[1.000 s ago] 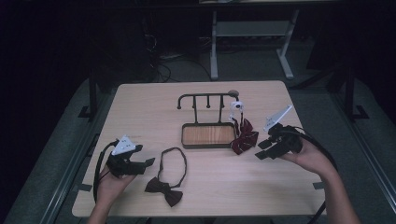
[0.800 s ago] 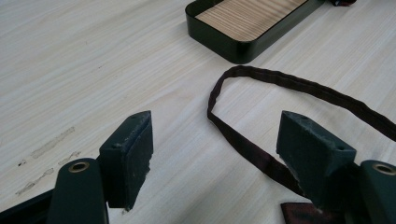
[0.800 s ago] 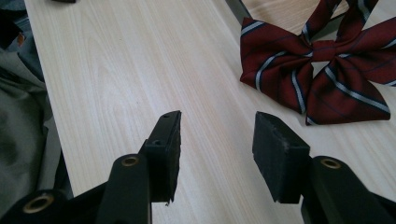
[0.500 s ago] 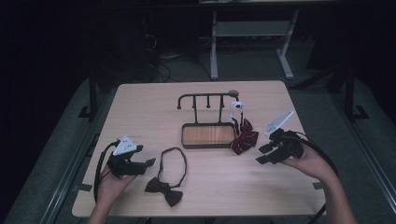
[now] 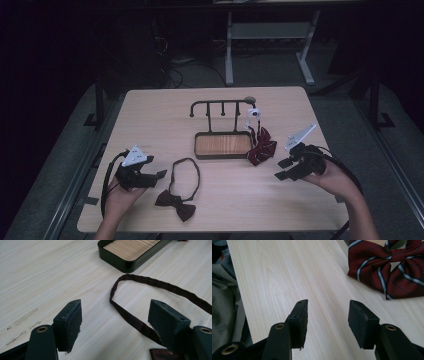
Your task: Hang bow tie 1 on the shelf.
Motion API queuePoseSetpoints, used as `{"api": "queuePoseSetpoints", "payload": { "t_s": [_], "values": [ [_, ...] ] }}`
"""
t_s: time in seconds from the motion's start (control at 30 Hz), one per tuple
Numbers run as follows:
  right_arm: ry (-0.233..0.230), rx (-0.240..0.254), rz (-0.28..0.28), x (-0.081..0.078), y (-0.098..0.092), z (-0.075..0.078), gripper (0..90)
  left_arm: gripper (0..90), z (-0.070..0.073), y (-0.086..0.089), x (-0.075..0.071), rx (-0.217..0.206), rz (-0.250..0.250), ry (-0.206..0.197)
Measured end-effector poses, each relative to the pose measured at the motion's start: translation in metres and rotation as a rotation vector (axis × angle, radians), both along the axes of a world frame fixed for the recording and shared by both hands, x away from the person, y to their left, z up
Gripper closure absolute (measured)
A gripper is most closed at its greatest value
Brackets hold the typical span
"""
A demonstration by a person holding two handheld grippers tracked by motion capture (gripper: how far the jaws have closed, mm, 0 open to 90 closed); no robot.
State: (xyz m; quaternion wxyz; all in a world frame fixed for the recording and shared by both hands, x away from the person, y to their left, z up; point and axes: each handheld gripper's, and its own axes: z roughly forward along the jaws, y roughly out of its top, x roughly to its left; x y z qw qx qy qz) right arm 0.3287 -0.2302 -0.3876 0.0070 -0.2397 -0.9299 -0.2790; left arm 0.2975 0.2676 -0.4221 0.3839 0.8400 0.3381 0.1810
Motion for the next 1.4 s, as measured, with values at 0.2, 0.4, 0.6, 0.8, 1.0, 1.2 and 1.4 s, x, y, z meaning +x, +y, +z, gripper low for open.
{"api": "queuePoseSetpoints", "payload": {
  "t_s": [0.2, 0.4, 0.6, 0.8, 1.0, 1.2, 1.4],
  "values": [
    [-0.004, -0.004, 0.0, -0.004, -0.001, -0.005, 49.3, 27.2, 0.0, -0.001, 0.001, 0.002, -0.002, 0.002],
    [-0.002, -0.002, -0.002, -0.008, 0.0, -0.009, 48.8, 27.2, 0.0, -0.002, 0.001, 0.008, -0.006, 0.003],
    [-0.012, 0.006, -0.003, -0.012, 0.001, -0.012, 48.4, 27.4, 0.001, -0.004, 0.002, 0.022, -0.016, 0.003],
    [0.0, -0.001, -0.01, -0.015, 0.0, -0.016, 48.2, 28.0, 0.0, -0.008, 0.003, 0.027, -0.018, 0.021],
    [-0.008, 0.009, -0.008, -0.018, -0.002, -0.018, 47.8, 31.6, 0.001, -0.012, 0.006, 0.042, -0.05, 0.042],
    [-0.006, 0.019, -0.006, -0.02, -0.001, -0.024, 46.6, 36.6, 0.003, -0.019, 0.011, 0.065, -0.068, 0.064],
    [0.002, 0.022, -0.009, -0.022, 0.001, -0.027, 45.1, 41.5, 0.003, -0.024, 0.016, 0.094, -0.093, 0.1]
  ]
}}
